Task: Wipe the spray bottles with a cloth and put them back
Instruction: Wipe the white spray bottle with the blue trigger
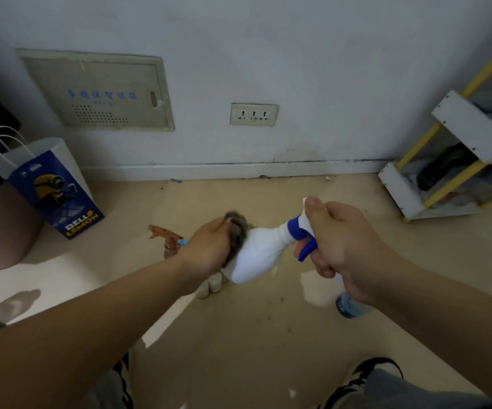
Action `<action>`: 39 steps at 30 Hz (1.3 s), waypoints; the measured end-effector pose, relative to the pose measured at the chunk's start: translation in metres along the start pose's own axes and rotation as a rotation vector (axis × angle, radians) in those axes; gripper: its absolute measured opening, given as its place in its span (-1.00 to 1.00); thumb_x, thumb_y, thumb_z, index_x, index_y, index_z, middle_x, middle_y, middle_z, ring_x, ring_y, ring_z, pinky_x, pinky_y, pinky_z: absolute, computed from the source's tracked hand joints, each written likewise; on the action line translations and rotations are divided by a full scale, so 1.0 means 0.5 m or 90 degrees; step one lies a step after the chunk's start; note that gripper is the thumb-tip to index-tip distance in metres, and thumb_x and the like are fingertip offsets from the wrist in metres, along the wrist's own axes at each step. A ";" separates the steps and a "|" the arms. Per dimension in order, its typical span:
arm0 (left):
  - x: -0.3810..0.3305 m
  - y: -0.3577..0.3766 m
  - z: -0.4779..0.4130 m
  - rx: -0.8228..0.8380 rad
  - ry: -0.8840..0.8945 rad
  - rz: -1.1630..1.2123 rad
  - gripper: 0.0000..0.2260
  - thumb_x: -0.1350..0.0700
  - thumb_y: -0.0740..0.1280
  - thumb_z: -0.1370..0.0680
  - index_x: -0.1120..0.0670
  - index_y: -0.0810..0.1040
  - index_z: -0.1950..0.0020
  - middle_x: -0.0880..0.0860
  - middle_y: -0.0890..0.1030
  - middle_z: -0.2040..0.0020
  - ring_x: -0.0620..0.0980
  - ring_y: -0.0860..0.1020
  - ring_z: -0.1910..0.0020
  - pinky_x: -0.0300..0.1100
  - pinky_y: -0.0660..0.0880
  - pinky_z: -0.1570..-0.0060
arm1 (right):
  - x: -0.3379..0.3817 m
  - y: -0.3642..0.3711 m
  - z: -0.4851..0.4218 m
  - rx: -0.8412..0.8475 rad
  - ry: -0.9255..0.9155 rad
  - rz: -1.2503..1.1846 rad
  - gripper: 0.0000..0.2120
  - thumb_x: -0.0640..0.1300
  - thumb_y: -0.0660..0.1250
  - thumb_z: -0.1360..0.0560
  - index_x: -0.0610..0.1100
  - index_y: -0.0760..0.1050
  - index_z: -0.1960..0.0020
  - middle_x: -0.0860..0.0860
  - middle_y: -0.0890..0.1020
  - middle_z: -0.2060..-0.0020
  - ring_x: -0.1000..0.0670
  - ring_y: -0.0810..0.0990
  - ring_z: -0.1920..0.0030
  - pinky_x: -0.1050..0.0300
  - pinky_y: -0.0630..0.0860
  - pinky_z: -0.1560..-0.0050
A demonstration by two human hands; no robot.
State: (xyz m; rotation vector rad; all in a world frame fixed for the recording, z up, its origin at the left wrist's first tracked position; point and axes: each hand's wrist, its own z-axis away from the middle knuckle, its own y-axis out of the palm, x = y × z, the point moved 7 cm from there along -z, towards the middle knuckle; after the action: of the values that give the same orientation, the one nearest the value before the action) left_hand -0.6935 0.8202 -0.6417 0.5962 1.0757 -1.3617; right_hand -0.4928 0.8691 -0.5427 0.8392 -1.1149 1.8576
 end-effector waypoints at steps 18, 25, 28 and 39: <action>-0.085 0.061 0.120 -0.065 0.218 -0.143 -0.76 0.02 0.10 -0.74 0.02 0.50 -0.31 -0.03 0.61 -0.07 -0.12 0.57 -0.01 -0.37 0.42 0.05 | -0.011 -0.010 -0.021 -0.014 -0.004 0.011 -0.60 0.16 0.07 -0.70 -0.15 0.46 -0.04 -0.21 0.67 0.32 0.00 0.27 0.56 0.15 0.29 0.49; -0.074 0.069 0.099 0.068 0.276 -0.175 -0.76 -0.05 0.08 -0.75 -0.08 0.53 -0.22 -0.07 0.61 -0.01 -0.09 0.56 0.01 -0.09 0.51 -0.05 | -0.021 0.034 0.008 0.071 -0.015 0.075 -0.56 0.16 0.09 -0.70 -0.21 0.48 -0.05 -0.34 0.59 0.30 0.01 0.28 0.58 0.15 0.25 0.50; -0.008 0.046 0.073 0.058 -0.043 0.079 -0.75 0.08 0.12 -0.74 0.11 0.54 -0.01 0.06 0.57 0.13 -0.03 0.52 0.17 -0.15 0.45 0.06 | -0.011 0.028 0.013 0.071 -0.053 0.144 -0.59 0.13 0.13 -0.69 -0.19 0.50 0.02 -0.09 0.58 0.51 0.09 0.32 0.63 0.20 0.30 0.52; -0.125 -0.013 0.100 -0.001 0.190 -0.139 -0.74 -0.10 0.13 -0.72 -0.01 0.54 -0.07 -0.01 0.63 0.06 -0.04 0.62 0.07 -0.04 0.60 0.00 | 0.032 0.010 0.024 0.191 -0.072 0.158 -0.60 0.14 0.15 -0.68 -0.19 0.52 -0.03 -0.20 0.66 0.39 -0.02 0.32 0.60 0.13 0.40 0.45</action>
State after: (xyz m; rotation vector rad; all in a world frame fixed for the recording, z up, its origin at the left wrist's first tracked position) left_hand -0.6785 0.8057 -0.5642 0.7124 1.4156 -1.4896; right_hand -0.5032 0.8615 -0.5266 1.0234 -1.0632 2.2457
